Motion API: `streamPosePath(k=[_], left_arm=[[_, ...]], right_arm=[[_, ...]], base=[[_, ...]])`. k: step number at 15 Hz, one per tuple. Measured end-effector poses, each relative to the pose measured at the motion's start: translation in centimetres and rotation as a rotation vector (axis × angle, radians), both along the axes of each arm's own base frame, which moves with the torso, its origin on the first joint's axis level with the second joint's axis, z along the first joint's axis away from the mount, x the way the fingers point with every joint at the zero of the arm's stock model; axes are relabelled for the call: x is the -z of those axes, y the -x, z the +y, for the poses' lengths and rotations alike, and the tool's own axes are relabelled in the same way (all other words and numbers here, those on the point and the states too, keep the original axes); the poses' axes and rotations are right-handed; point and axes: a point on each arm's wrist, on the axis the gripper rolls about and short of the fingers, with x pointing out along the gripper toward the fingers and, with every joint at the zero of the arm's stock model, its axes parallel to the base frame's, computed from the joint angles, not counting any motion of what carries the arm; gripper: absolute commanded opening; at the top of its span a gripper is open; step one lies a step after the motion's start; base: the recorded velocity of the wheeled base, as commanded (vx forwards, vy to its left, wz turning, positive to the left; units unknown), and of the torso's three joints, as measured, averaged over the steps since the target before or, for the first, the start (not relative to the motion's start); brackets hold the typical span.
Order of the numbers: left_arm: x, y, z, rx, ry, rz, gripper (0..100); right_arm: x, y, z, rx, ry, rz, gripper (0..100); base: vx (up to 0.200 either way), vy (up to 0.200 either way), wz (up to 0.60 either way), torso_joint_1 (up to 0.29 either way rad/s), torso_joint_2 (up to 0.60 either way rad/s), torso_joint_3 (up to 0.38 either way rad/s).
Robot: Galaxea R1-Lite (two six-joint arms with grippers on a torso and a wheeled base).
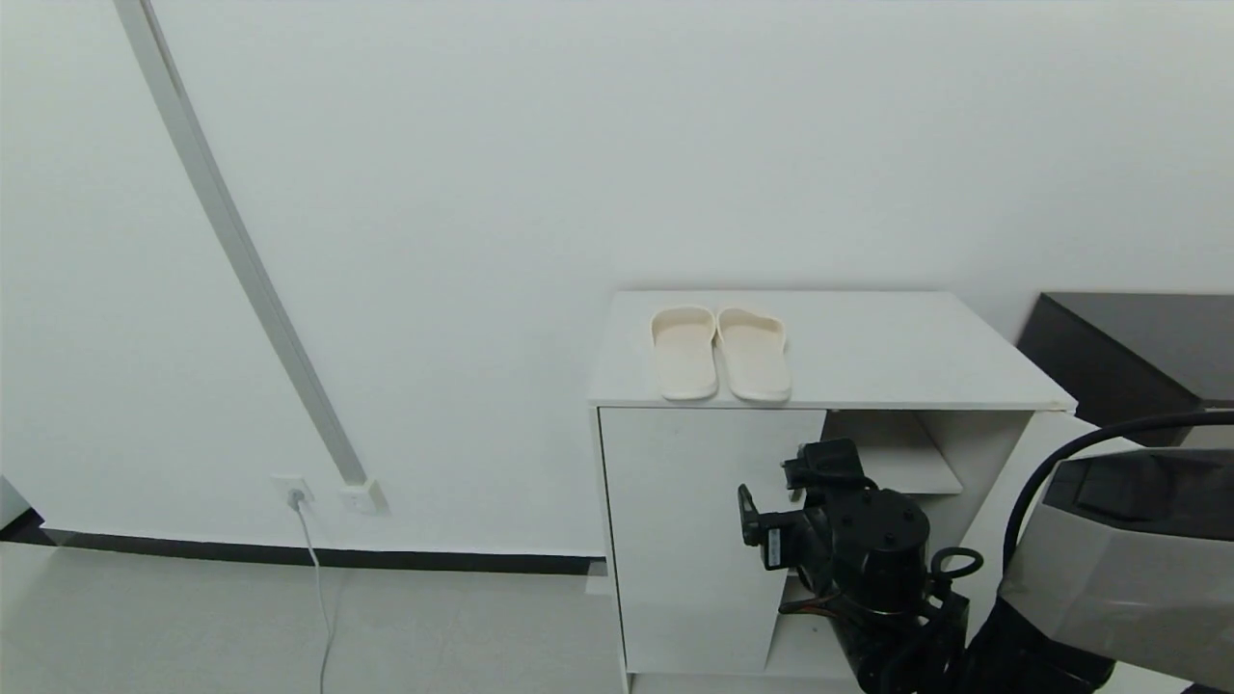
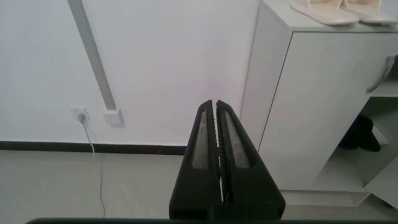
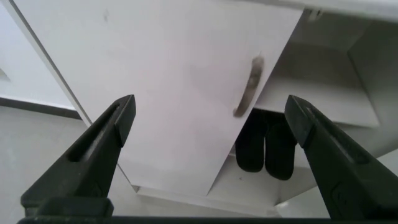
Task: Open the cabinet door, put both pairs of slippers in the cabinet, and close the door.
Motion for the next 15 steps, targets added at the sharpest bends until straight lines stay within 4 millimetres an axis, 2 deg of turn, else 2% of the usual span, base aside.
streamPosePath(k=[7, 12, 15], left_arm=[[0.0, 0.0, 0.0, 0.000, 0.000, 0.000, 0], [0.0, 0.0, 0.0, 0.002, -0.003, 0.000, 0], [0.0, 0.0, 0.0, 0.000, -0.002, 0.000, 0]], right_arm=[[0.3, -0.1, 0.1, -0.003, -0.003, -0.003, 100], [0.4, -0.6, 0.7, -0.055, -0.012, -0.070, 100], [-0.1, -2.4, 2.3, -0.053, 0.016, -0.002, 100]], base=[[0.000, 0.000, 0.00, 0.200, -0.45, -0.249], [0.000, 0.000, 0.00, 0.016, -0.03, -0.016], [0.000, 0.000, 0.00, 0.000, 0.00, 0.000]])
